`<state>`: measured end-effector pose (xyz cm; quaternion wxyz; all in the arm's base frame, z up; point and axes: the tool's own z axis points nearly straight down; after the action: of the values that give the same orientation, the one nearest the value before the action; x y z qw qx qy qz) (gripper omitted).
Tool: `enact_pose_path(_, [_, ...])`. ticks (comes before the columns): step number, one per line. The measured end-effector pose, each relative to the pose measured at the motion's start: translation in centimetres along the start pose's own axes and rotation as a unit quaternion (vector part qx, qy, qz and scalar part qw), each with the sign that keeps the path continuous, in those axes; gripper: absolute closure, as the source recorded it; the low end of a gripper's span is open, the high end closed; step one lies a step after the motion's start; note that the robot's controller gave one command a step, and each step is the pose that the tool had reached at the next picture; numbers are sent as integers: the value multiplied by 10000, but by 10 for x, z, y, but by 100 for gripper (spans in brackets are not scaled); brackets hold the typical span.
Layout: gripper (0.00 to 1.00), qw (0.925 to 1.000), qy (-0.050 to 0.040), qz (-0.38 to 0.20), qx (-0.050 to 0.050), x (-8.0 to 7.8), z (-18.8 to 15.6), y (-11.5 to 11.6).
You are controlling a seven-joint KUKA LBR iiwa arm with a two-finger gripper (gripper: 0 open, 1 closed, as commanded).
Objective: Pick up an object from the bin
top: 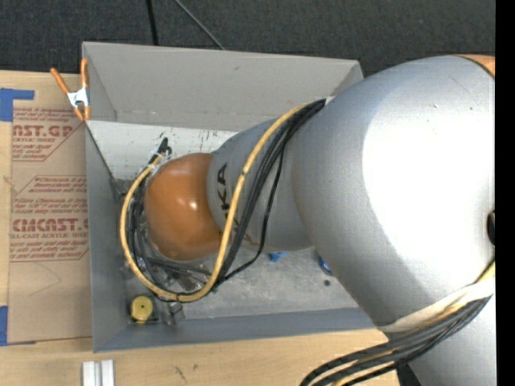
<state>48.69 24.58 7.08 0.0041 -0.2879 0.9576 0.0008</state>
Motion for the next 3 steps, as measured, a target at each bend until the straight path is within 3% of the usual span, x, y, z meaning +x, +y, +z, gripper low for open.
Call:
enact_pose_path(1, [100, 10000, 37, 1, 0, 2, 1, 0])
enact_pose_path(2, [0, 10000, 1, 0, 0, 0, 0, 0])
enact_pose_path(3, [100, 10000, 36, 0, 0, 2, 1, 0])
